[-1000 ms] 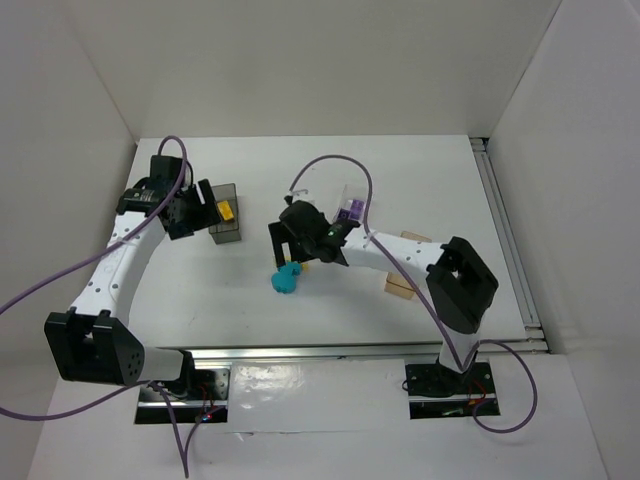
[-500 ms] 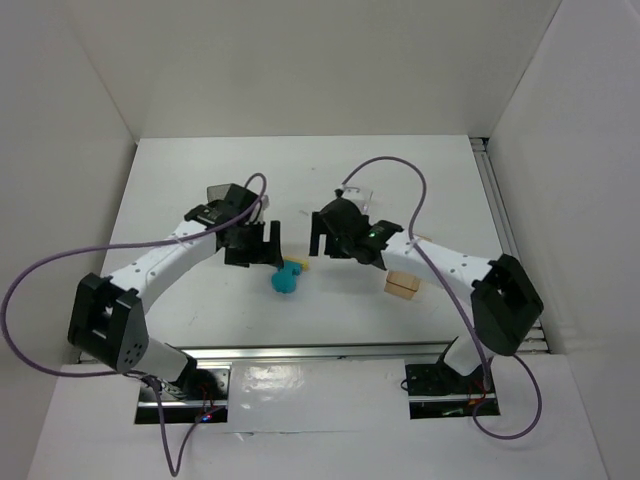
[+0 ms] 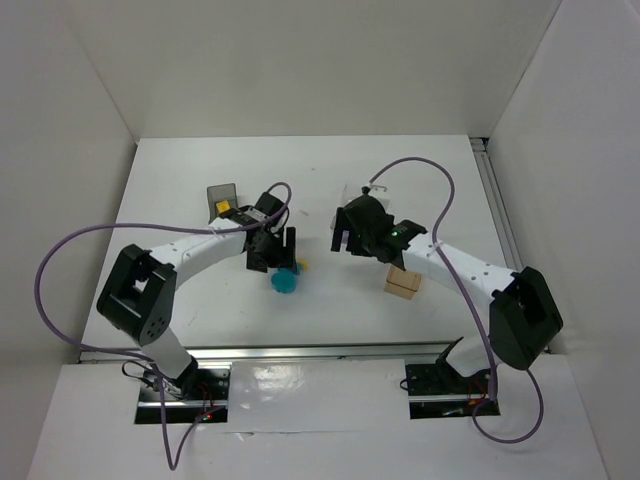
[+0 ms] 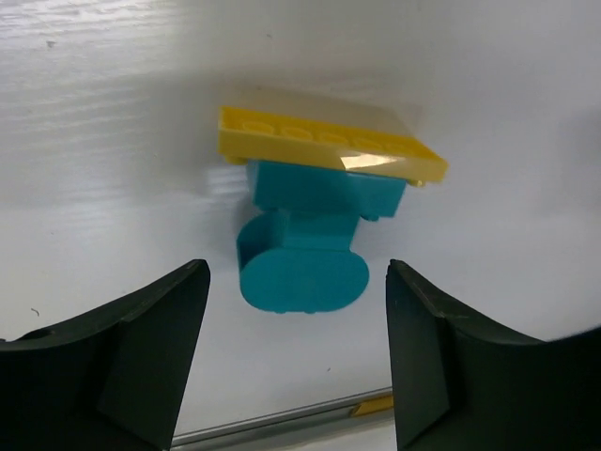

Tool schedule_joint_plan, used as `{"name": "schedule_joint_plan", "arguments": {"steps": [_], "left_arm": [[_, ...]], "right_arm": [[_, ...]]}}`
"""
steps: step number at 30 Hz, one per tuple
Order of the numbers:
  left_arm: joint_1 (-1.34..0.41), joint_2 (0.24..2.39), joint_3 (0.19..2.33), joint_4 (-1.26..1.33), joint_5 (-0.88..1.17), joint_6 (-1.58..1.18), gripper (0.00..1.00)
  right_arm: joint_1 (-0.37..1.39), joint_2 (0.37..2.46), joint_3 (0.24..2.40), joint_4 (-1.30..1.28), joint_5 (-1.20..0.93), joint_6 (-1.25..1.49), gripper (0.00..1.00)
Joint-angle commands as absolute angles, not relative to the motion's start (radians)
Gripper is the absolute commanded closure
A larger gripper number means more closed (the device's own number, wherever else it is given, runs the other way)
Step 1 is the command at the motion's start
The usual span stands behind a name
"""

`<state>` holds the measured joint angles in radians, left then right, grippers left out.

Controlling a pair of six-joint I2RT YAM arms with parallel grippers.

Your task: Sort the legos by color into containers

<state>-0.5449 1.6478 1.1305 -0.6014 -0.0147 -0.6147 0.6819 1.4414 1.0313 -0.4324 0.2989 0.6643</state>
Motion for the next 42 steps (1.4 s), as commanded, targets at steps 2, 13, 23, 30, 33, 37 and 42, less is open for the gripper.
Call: {"name": "schedule_joint_plan", "arguments": {"steps": [2,13,23,30,33,37,42], "left_arm": [[-0.479,1.628,1.063,-0.49,0.061,-0.692,0.19],[-0.627,1.569,0.945,-0.339,0.092,-1.001,0.32],[-0.749,1.566,1.057,-0.366,0.126,-1.078,0.3],[-0.635,1.376,1.109,-0.526,0.058,-0.957,0.21],[-0.552,1.335,1.109,-0.564,0.049,-0.908,0.21],[-0.444,1.295,1.045,-0.574,0.066,-0.897,0.21],[-0.4,1.259,0.948,-0.546,0.107,-0.919,0.2]], "right_arm": [[0.67,1.388,1.013,-0.451,0.299,0.663,0.05],[0.661,1.304,0.979,-0.462,0.31,0.663,0.05],[0.609,1.241,0.951,-0.495,0.256,0.641,0.05],[0.636,1.227,0.856,-0.422,0.074,0.621,0.05],[0.699,1.293,0.836,-0.358,-0.015,0.583,0.05],[0.723,1.442,0.951,-0.414,-0.012,0.595,0.05],[0.771,1.485,1.005,-0.326,0.06,0.6,0.07]]}}
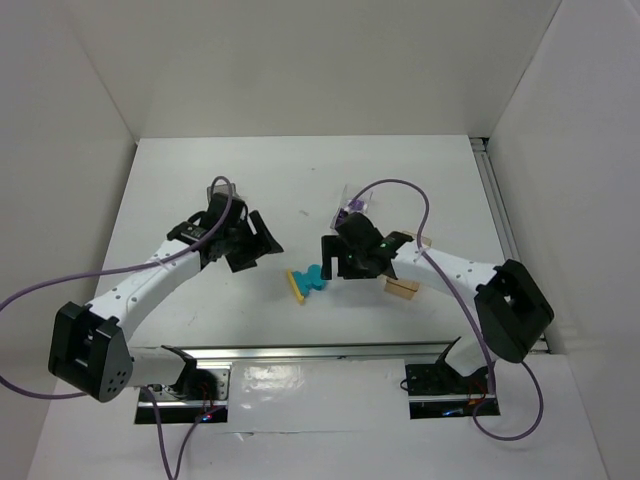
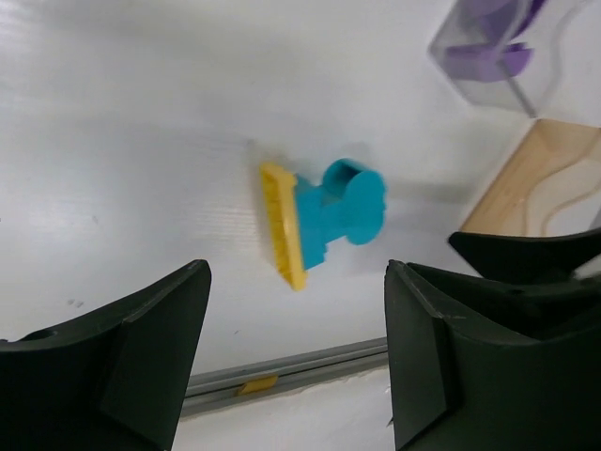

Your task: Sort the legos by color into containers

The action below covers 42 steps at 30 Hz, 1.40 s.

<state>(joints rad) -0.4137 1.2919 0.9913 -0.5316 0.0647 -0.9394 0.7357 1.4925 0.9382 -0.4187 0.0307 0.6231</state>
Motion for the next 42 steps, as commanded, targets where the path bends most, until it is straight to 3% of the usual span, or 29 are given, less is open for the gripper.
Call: {"name": "schedule_joint_plan", "arguments": {"steps": [1,6,11,13,16,28,30,32,34,42], "left_arm": [[-0.39,1.259,0.939,-0.546,0.107,-0.919,0.2],[-0.38,1.269,0.899,-0.525,0.139,-0.905,0.2],[-0.351,1.302,0.89,-0.515,0.176,-0.827,0.2],[-0.342,1.314,0.899,-0.515,0.186,-0.818,0.2],[-0.333,1.324,0.917,-0.515,0.186,-0.776,0.21],[-0.333,1.442,0.997,-0.515,0.216,-0.699,0.22],[-0.324,1.442,0.997,-0.515,0.216,-0.699,0.22],[-0.324,1.442,0.997,-0.525,0.216,-0.699,0.22],[-0.313,1.442,0.997,-0.525,0.216,-0.699,0.22],[-0.313,1.477,0.966,-0.516,0.216,-0.699,0.22]], "right_arm": [[0.772,1.496,1.005,-0.325,0.06,0.58,0.07],[0.762,1.583,1.06,-0.272,-0.081,0.314,0.15],[0.762,1.637,1.107,-0.382,-0.109,0.04,0.17],[0.762,1.649,1.108,-0.391,-0.144,-0.01,0.22],[0.762,1.658,1.079,-0.403,-0.165,-0.026,0.28],[0.762,1.776,1.081,-0.307,-0.238,-0.057,0.3],[0.762,1.79,1.092,-0.279,-0.276,-0.037,0.36],[0.773,1.778,1.074,-0.261,-0.288,-0.009,0.57],[0.82,1.763,1.051,-0.244,-0.288,0.024,0.64],[0.939,1.663,0.947,-0.203,-0.12,0.141,0.66]]}}
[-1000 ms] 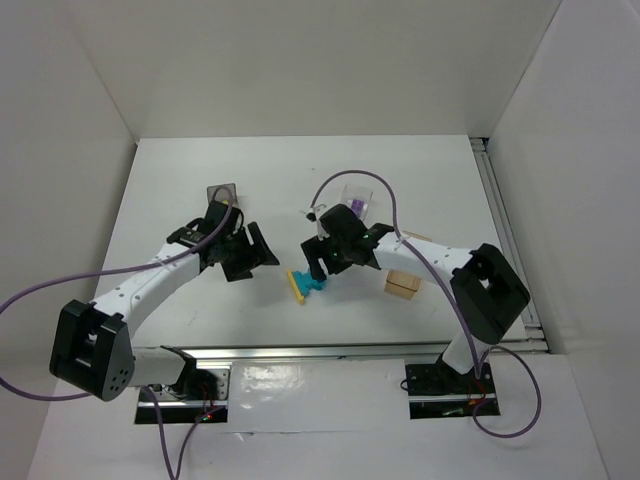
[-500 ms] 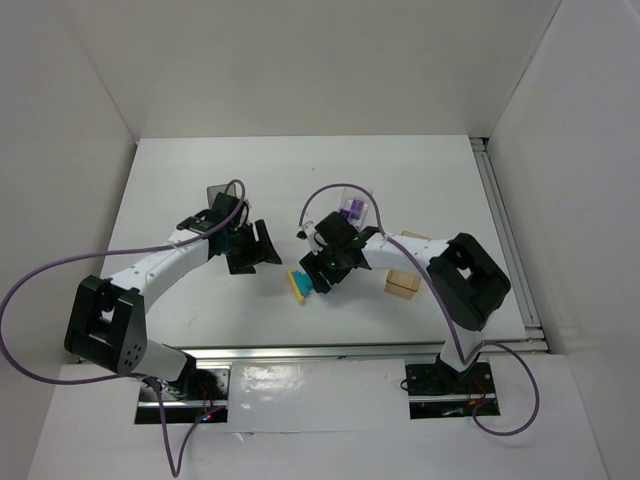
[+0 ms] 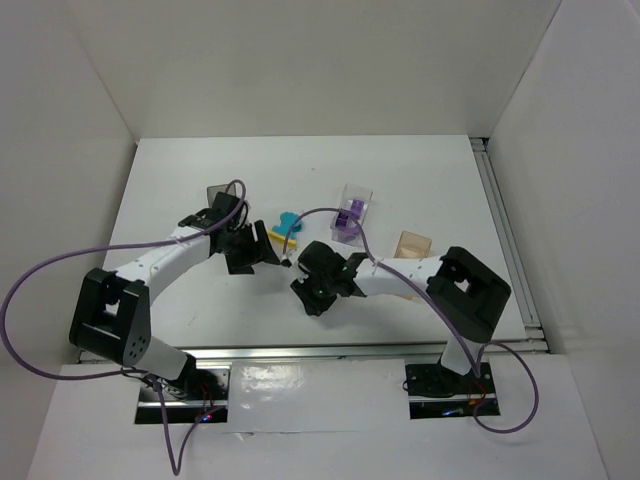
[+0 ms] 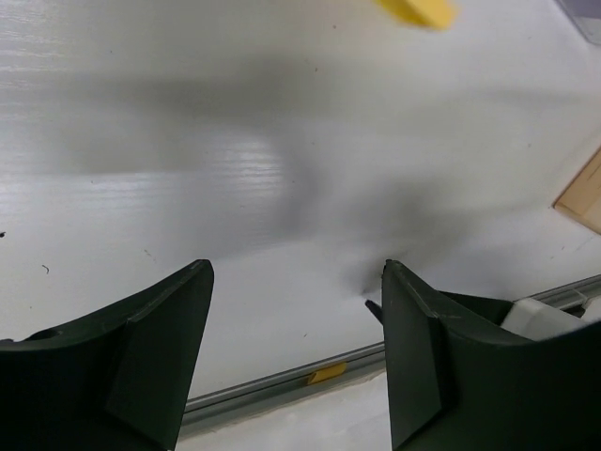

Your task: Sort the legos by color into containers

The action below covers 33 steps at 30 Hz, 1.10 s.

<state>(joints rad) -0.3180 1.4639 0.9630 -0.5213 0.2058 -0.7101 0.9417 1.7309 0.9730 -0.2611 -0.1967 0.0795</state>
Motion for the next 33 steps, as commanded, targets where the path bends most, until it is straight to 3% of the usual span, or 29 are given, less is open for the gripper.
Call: {"name": "schedule_joint_plan", "arguments": {"steps": [1,7,12,15,18,25,33], "left_arm": [[-0.313,1.477,0.966,-0.515,0.216,-0.699,0.22],[-0.302,1.491,0.995,-0.515,0.186,-0.723,0.22],[-0.293,1.549,1.064,-0.538,0.15,-0.733,0.19],[-0.282,1.549,1.065,-0.538,0.141,-0.758,0.18],[-0.272,1.539,1.065,-0.538,0.132,-0.769,0.18],[-0.233,1.503,1.065,-0.538,0.123,-0.778,0.18],[-0.204,1.476,1.022,-0.548,0.123,-0.769,0.18]], "right_arm": [[0.939,1.654,0.946,-0.202,-0.101,0.168,0.66],[0.902,1.605,0.989,-0.265,0.025,0.281,0.63],[0.868,1.638,1.133,-0.342,0.095,0.29,0.46],[0.859,1.672,1.196,-0.368,0.11,0.29,0.42],[0.838,1.723,1.273,-0.379,0.13,0.29,0.34],[0.763,1.914,1.486,-0.422,0.094,0.301,0.32],[0.753,2.114,1.669,-0.442,0.046,0.339,0.13]]}}
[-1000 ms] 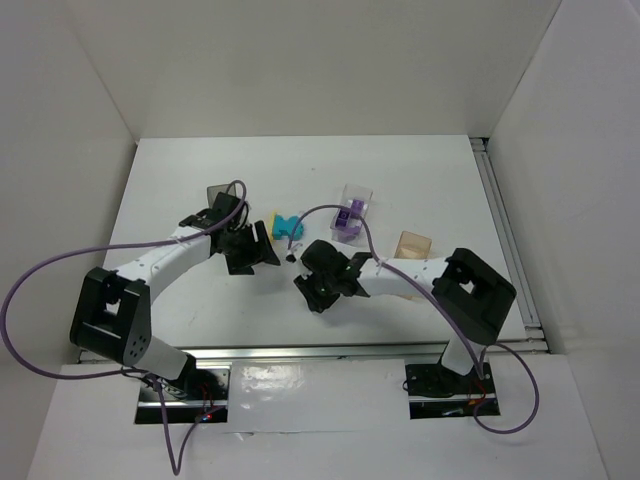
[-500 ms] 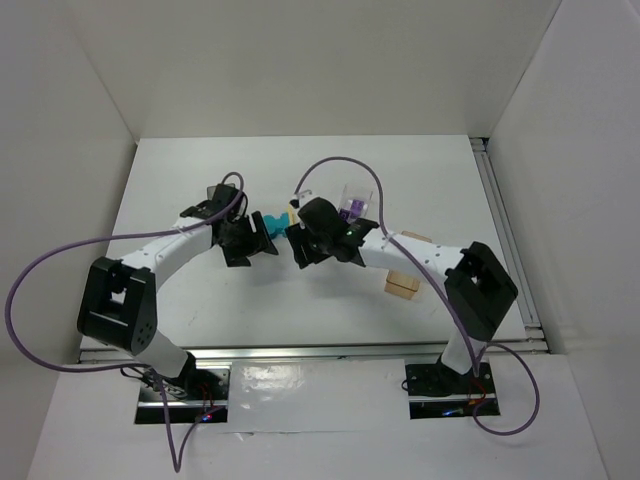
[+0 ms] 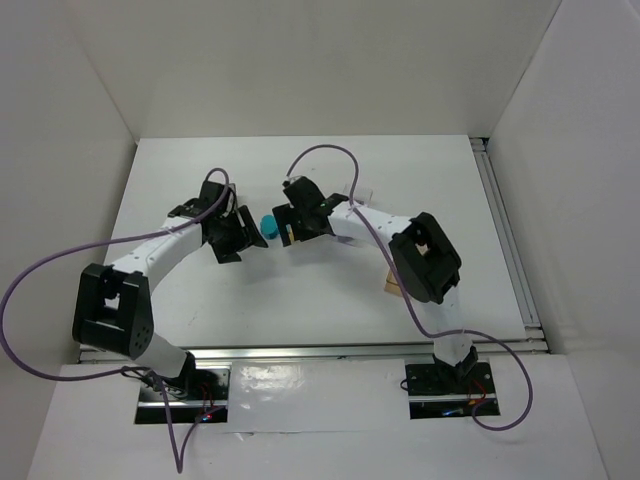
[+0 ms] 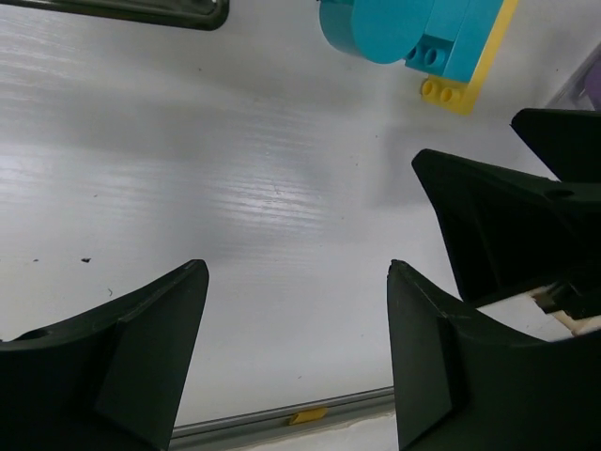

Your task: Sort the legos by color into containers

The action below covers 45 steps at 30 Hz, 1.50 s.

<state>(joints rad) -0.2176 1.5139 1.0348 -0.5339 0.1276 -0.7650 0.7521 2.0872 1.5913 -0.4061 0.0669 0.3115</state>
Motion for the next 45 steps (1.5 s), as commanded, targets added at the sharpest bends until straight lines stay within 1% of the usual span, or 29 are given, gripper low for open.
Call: {"name": "schedule_joint_plan", "arguments": {"steps": [1,3,8,10,11,13,14,15,18,22,25,26,29,30,33,34,38,45], "left_arm": [[-0.193,1.467,1.022,-0.548,0.123,-0.769,0.18],[-0.193,1.466,1.012,-0.548,0.123,-0.769,0.18],[-0.173,1.466,1.003,-0.538,0.132,-0.759,0.18],[-0.173,1.466,1.003,-0.538,0.132,-0.759,0.19],[-0.173,1.466,1.003,-0.538,0.132,-0.759,0.19],[-0.164,1.457,0.994,-0.538,0.132,-0.759,0.19],[-0.154,1.457,0.994,-0.538,0.132,-0.75,0.19],[-0.153,1.448,0.994,-0.538,0.132,-0.75,0.19],[-0.144,1.448,0.994,-0.538,0.141,-0.75,0.19],[-0.144,1.448,0.994,-0.538,0.15,-0.75,0.19],[-0.144,1.448,0.994,-0.538,0.16,-0.741,0.19],[-0.144,1.448,0.994,-0.538,0.16,-0.741,0.19],[-0.144,1.448,0.994,-0.538,0.16,-0.741,0.19],[-0.144,1.448,0.994,-0.538,0.16,-0.732,0.19],[-0.135,1.448,0.994,-0.538,0.169,-0.723,0.19],[-0.135,1.448,0.994,-0.538,0.184,-0.723,0.19],[-0.135,1.439,0.994,-0.517,0.23,-0.695,0.18],[-0.126,1.43,0.983,-0.44,0.368,-0.683,0.15]], "right_arm": [[0.753,2.114,1.669,-0.422,0.046,0.348,0.09],[0.753,2.146,1.693,-0.413,0.055,0.371,0.05],[0.753,2.21,1.749,-0.431,0.132,0.428,0.05],[0.753,2.229,1.759,-0.442,0.175,0.455,0.09],[0.753,2.244,1.759,-0.442,0.175,0.456,0.12],[0.753,2.255,1.77,-0.433,0.184,0.465,0.15],[0.753,2.266,1.77,-0.433,0.184,0.465,0.18],[0.753,2.266,1.77,-0.433,0.184,0.465,0.2],[0.753,2.266,1.761,-0.408,0.184,0.474,0.23],[0.762,2.275,1.761,-0.396,0.193,0.483,0.23],[0.773,2.298,1.792,-0.397,0.216,0.483,0.25],[0.773,2.312,1.811,-0.397,0.227,0.483,0.3],[0.784,2.321,1.824,-0.407,0.236,0.483,0.38],[0.784,2.321,1.824,-0.407,0.247,0.483,0.44],[0.784,2.307,1.824,-0.407,0.247,0.483,0.57],[0.784,2.307,1.824,-0.407,0.247,0.483,0.66],[0.784,2.221,1.761,-0.394,0.259,0.472,0.81],[0.784,1.995,1.565,-0.354,0.23,0.445,0.83]]}}
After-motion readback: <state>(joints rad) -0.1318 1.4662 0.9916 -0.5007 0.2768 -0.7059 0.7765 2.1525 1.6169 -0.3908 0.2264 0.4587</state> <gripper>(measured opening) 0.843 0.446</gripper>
